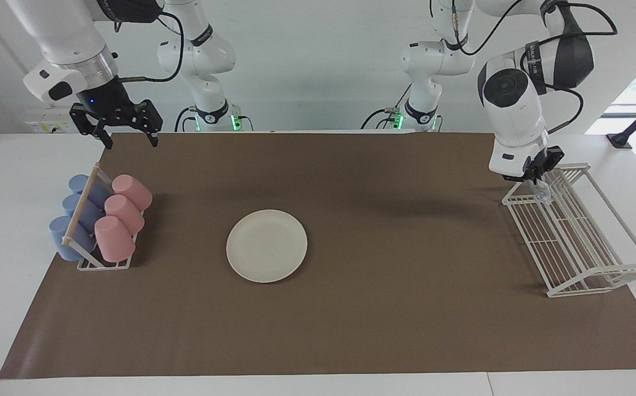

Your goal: Wipe plate with sponge

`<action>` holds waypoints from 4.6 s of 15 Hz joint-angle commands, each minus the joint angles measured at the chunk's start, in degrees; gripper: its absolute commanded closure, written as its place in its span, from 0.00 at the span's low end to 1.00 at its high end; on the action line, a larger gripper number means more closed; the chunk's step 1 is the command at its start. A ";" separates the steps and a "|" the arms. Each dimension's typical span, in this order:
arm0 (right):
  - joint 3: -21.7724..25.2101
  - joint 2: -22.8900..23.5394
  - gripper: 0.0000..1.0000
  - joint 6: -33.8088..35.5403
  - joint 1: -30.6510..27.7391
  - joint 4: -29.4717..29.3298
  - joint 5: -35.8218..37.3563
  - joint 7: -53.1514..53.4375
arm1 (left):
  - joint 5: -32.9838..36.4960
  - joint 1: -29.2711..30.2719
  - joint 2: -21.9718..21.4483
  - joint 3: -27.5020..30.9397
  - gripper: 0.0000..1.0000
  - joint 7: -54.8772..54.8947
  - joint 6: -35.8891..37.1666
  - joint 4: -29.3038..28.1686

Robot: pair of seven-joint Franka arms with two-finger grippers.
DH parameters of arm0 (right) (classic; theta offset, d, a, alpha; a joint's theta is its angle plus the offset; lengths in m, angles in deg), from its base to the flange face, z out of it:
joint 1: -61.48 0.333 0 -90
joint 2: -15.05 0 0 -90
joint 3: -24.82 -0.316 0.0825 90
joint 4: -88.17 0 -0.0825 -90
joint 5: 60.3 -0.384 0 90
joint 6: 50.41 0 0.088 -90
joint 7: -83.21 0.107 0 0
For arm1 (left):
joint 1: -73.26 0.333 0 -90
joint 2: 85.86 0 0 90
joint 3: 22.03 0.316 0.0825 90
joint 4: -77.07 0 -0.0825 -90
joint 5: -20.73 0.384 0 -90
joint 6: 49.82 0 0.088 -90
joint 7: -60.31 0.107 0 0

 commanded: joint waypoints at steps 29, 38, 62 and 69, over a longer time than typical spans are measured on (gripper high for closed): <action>2.11 -0.33 0.00 4.54 0.57 -0.20 0.76 -1.17 | 22.14 -0.63 17.58 -0.47 0.00 -20.82 1.45 4.73; 2.37 -0.42 0.00 4.80 -0.65 -0.20 0.68 -2.91 | -1.84 1.13 11.35 0.14 0.00 -2.37 2.58 13.61; 0.62 -0.42 0.00 3.92 1.01 -0.20 0.67 -1.25 | -46.05 1.22 -5.98 2.43 0.00 6.53 17.10 15.45; 0.52 -0.42 0.00 4.18 1.01 -0.20 -0.63 -1.34 | -45.72 0.87 -4.57 1.64 0.00 7.75 11.90 15.19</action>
